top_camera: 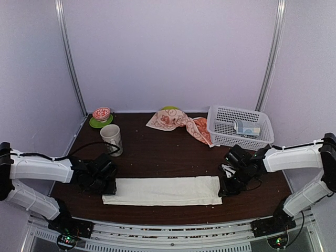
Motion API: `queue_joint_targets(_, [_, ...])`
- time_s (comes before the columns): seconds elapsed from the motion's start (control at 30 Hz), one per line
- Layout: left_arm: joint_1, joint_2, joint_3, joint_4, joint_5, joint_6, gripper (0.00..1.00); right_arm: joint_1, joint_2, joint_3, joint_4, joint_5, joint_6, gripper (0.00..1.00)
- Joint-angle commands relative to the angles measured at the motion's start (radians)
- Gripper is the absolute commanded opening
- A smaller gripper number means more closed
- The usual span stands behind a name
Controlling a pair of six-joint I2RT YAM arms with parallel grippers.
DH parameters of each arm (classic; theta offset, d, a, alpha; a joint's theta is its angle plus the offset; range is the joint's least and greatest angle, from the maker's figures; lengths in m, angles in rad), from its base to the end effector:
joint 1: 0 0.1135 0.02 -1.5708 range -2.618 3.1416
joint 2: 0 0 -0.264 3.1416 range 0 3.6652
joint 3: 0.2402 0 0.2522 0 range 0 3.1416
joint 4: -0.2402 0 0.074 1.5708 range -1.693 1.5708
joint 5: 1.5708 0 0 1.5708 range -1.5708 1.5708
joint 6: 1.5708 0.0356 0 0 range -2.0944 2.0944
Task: Roll the towels
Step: Adjust the towel at the center of the board.
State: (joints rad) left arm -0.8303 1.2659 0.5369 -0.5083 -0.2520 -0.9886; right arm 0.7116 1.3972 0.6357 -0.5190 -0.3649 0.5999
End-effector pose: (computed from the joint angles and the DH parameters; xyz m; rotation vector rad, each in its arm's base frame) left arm 0.1408 -0.1408 0.1444 -0.2745 2.7231 -0.1506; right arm 0.1612 0.1558 0.1452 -0.2524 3.0413 0.7180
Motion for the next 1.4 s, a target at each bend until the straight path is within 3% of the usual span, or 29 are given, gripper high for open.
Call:
queue_joint_targets(0.0, [0.007, -0.069, 0.072, -0.123, 0.009, 0.080, 0.61, 0.012, -0.027, -0.003, -0.094, 0.045, -0.015, 0.44])
queue_joint_targets(0.1, [0.005, -0.133, 0.139, -0.211, 0.017, 0.143, 0.70, 0.012, -0.097, 0.036, -0.155, 0.099, -0.009, 0.61])
queue_joint_targets(0.27, [0.006, -0.206, 0.243, -0.257, 0.055, 0.242, 0.71, 0.009, -0.174, 0.131, -0.214, 0.265, 0.000, 0.63])
queue_joint_targets(0.4, [0.006, -0.179, 0.242, -0.091, 0.135, 0.301, 0.67, -0.016, -0.140, 0.158, -0.085, 0.289, 0.034, 0.54])
queue_joint_targets(0.53, [0.006, -0.065, 0.245, 0.011, 0.198, 0.322, 0.55, -0.014, -0.019, 0.186, 0.005, 0.241, 0.058, 0.42])
queue_joint_targets(0.77, [0.005, 0.032, 0.152, 0.096, 0.250, 0.307, 0.40, -0.004, 0.098, 0.173, 0.060, 0.254, 0.063, 0.40])
queue_joint_targets(0.87, [0.004, 0.035, 0.110, 0.114, 0.262, 0.292, 0.36, -0.004, 0.115, 0.153, 0.063, 0.260, 0.060, 0.37])
queue_joint_targets(1.1, [0.005, 0.089, 0.057, 0.142, 0.270, 0.283, 0.28, -0.009, 0.171, 0.140, 0.071, 0.326, 0.065, 0.15])
queue_joint_targets(1.37, [0.004, 0.124, 0.107, 0.162, 0.290, 0.309, 0.28, -0.096, 0.198, 0.160, 0.053, 0.394, 0.045, 0.11])
